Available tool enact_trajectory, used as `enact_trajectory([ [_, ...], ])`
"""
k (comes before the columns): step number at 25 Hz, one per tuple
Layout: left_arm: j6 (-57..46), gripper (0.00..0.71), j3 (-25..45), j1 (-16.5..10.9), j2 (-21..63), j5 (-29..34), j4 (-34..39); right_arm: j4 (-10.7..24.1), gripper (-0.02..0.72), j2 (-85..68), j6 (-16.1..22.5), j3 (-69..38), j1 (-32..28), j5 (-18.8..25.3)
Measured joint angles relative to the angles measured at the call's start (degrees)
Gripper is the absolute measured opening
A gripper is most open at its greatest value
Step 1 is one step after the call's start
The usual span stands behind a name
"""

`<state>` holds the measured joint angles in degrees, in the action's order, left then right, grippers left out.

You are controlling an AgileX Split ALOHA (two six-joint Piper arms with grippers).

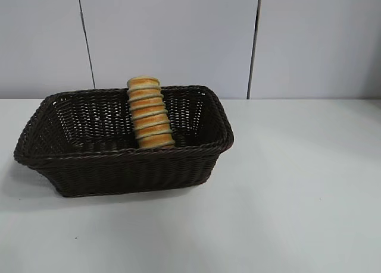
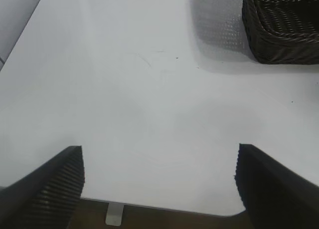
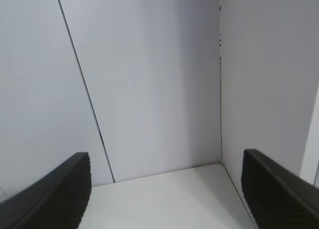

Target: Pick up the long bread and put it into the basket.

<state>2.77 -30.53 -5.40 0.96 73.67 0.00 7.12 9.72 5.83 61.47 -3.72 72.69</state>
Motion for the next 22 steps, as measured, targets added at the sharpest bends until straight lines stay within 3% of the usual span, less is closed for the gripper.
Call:
enact_trajectory([
  [5, 0.0, 0.602, 0.0, 0.0, 0.0, 0.0, 0.0, -1.8, 0.568, -6.9, 0.1, -17.1, 0.0, 0.0],
  [10, 0.0, 0.602, 0.0, 0.0, 0.0, 0.0, 0.0, -2.7, 0.568, -7.9, 0.1, -27.1, 0.0, 0.0],
  [22, 0.0, 0.602, 0.0, 0.0, 0.0, 0.0, 0.0, -3.6, 0.568, -7.9, -1.6, -31.7, 0.0, -0.8],
])
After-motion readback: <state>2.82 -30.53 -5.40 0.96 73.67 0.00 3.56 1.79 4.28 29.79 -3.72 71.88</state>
